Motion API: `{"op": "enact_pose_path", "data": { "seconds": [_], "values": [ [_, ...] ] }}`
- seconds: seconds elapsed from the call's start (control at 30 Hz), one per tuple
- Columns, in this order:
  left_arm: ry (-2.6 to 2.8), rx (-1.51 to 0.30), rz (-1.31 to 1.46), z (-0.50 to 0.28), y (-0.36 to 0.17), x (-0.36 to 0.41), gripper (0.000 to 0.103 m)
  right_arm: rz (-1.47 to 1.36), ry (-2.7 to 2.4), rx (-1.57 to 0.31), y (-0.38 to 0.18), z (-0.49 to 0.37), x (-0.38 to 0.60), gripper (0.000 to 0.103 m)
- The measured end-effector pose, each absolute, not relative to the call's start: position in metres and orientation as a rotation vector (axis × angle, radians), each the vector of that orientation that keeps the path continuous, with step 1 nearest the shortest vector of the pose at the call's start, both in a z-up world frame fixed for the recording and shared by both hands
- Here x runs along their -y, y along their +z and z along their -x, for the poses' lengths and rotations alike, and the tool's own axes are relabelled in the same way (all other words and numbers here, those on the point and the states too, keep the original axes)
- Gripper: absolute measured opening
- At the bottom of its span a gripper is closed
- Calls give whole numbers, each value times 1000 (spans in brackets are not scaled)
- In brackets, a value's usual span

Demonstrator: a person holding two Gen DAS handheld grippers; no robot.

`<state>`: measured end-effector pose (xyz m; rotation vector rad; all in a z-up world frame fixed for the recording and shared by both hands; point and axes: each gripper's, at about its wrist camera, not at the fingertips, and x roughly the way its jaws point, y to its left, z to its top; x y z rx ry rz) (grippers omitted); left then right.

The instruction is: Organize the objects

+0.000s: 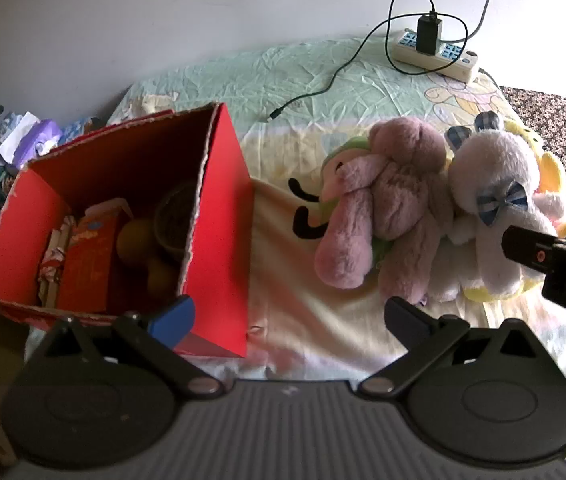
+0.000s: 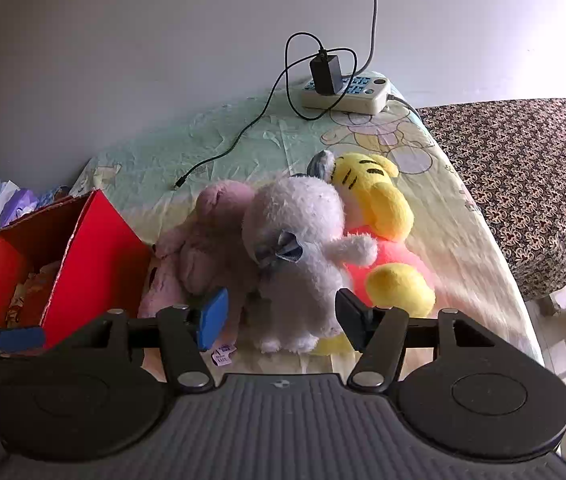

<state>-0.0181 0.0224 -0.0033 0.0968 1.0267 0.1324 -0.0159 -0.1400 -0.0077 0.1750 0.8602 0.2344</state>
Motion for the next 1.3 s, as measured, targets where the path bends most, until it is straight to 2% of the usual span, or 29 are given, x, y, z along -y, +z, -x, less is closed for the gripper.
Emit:
{"op": "enact_pose_path", "data": {
  "seconds": [1.3],
  "values": [
    [163, -1012, -143, 11, -9, -6, 102, -204, 237, -869, -13, 11, 153, 64]
  ]
}}
